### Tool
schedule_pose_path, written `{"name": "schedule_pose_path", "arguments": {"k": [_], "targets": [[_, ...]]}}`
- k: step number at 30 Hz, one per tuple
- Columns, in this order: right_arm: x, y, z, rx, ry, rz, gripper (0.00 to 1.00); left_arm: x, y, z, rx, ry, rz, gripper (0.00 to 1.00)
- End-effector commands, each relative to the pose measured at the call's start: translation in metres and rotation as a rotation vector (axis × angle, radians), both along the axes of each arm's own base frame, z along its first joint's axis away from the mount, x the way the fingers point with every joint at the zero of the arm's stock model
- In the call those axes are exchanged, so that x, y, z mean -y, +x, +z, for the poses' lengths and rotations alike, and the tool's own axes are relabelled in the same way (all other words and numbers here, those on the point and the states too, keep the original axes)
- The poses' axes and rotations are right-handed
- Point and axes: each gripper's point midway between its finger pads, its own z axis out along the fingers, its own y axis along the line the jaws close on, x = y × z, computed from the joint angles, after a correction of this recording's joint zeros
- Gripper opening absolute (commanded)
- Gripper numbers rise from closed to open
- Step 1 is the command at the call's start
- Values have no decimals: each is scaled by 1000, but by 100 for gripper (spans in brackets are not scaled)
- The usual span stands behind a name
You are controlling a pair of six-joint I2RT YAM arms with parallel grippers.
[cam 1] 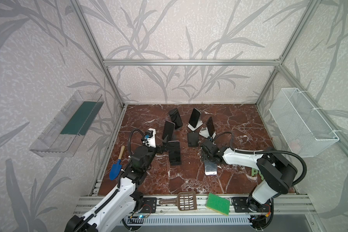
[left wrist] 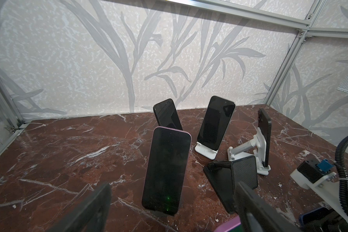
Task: Remove the phone from the phone stand
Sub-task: Place the phone at the center of the table.
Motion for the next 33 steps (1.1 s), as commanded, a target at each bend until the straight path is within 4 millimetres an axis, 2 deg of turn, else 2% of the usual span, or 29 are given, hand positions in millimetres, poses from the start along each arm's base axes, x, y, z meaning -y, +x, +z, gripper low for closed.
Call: {"name": "schedule_pose_path", "arguments": {"k": [1,11,12,33], "targets": [[8,-9,-16,-59,-64,20,59,1,0,4,22,-16,-3,96],[11,-9,-12,-83,-104,6,64,-1,-1,5,32,-7,6,96],[13,-11,-20,-105,-123,8,64,-1,-1,5,31,-8,8,96],[17,-16,-24,-149,-169,38,74,-5,-4,3,32,-7,20,96]]}}
